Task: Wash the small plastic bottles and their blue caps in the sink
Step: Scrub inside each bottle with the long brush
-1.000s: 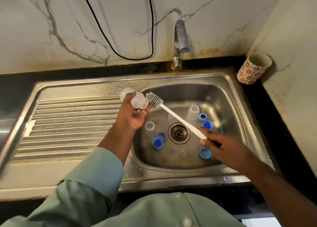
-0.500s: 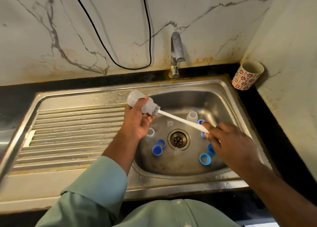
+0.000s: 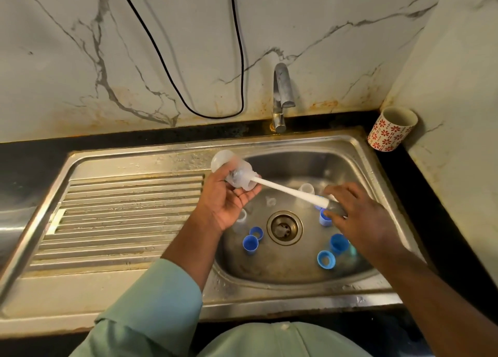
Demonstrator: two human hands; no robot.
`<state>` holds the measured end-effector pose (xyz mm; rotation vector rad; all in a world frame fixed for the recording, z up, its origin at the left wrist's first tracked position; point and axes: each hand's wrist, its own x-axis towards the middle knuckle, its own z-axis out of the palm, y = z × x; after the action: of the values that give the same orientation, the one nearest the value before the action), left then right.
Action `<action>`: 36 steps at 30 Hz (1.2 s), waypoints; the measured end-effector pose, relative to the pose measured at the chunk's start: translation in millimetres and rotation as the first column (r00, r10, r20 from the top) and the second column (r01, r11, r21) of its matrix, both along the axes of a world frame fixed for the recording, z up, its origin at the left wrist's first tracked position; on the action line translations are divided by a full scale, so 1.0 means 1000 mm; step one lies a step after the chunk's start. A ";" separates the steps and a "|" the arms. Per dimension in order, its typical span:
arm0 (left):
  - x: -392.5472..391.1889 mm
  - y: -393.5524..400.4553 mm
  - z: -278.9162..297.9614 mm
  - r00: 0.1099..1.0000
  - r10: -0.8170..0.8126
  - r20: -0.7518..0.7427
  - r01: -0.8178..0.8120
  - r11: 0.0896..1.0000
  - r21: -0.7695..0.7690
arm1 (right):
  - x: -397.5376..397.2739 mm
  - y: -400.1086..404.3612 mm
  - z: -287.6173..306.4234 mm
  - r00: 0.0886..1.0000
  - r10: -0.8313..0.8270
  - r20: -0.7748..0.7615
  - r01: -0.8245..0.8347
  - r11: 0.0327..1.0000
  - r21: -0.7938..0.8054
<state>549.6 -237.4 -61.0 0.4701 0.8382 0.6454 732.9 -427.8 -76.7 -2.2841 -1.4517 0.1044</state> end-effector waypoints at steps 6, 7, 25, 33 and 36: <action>-0.003 -0.002 0.006 0.997 0.045 -0.062 -0.043 0.999 0.030 | -0.007 0.002 0.005 0.989 -0.031 -0.142 0.032 0.999 0.010; -0.003 -0.001 0.008 0.997 0.066 -0.028 -0.066 0.998 0.017 | -0.011 0.001 0.006 0.981 -0.033 -0.193 0.026 0.999 -0.042; -0.014 0.008 0.004 0.978 0.206 -0.013 -0.205 0.977 0.056 | -0.017 0.001 0.034 0.951 0.148 -0.270 -0.217 0.945 -0.245; -0.020 0.013 0.006 0.972 0.080 0.221 -0.082 0.997 -0.002 | -0.022 -0.005 0.020 0.838 0.067 -0.541 -0.185 0.969 -0.166; -0.021 0.014 0.002 0.954 -0.094 0.284 0.071 0.993 0.091 | -0.021 -0.007 0.015 0.809 0.026 -0.587 -0.104 0.990 -0.099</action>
<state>528.9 -223.6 -59.2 0.4673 0.5153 0.6529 711.8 -434.9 -61.3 -2.0212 -1.2057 0.8679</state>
